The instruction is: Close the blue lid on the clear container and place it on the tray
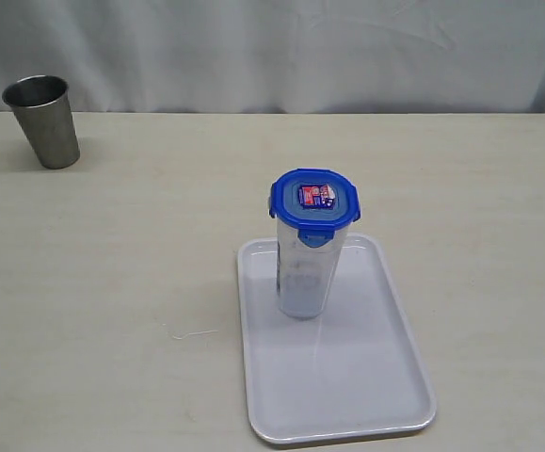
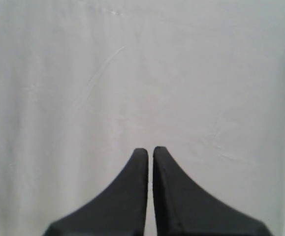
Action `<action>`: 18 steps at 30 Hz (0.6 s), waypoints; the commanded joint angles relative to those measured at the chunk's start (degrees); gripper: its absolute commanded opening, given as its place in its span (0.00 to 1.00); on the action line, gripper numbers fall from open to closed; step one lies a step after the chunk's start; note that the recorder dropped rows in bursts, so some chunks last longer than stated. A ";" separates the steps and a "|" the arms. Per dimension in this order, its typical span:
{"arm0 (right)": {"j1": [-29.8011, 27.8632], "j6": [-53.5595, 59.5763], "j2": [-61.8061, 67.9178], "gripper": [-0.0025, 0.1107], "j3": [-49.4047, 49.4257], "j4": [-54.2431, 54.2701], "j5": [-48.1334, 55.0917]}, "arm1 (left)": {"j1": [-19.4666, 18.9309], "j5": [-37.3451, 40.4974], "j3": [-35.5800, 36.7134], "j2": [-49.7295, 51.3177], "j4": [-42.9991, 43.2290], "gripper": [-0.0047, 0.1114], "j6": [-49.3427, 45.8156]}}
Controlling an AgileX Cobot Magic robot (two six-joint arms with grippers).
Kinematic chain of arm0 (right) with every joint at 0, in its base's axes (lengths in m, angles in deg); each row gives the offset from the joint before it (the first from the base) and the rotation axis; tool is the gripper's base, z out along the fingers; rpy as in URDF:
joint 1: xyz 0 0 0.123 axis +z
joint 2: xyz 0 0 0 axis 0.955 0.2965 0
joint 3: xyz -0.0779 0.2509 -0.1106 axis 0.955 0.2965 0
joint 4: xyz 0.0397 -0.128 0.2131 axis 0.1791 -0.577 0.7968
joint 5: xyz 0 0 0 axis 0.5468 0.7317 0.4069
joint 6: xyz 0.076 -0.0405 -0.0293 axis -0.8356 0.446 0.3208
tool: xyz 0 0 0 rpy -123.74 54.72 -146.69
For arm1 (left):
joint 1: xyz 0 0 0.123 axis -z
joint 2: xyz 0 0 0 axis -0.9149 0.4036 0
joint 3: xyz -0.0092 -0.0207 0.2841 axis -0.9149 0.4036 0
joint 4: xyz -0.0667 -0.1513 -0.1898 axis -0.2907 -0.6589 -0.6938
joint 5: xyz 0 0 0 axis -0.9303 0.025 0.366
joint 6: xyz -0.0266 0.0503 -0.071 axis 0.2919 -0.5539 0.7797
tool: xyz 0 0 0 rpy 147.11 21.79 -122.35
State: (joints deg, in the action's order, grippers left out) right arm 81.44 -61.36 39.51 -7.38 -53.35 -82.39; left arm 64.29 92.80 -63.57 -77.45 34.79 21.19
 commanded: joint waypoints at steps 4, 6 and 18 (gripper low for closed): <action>-4.91 0.71 -7.02 0.06 8.48 -0.35 -2.50 | -0.08 -0.29 0.16 -0.20 -0.35 0.04 -0.08; -5.48 0.71 -8.82 0.06 11.27 -0.35 -2.63 | -0.08 -0.29 0.16 -0.20 -0.35 0.04 -0.08; -5.48 -0.03 -8.89 0.06 24.59 0.28 -1.96 | -0.08 -0.29 0.16 -0.20 -0.33 0.04 -0.08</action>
State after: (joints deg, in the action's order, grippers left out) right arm 76.26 -61.12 30.86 16.88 -53.35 -87.01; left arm 64.29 92.91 -63.57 -77.45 34.79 21.19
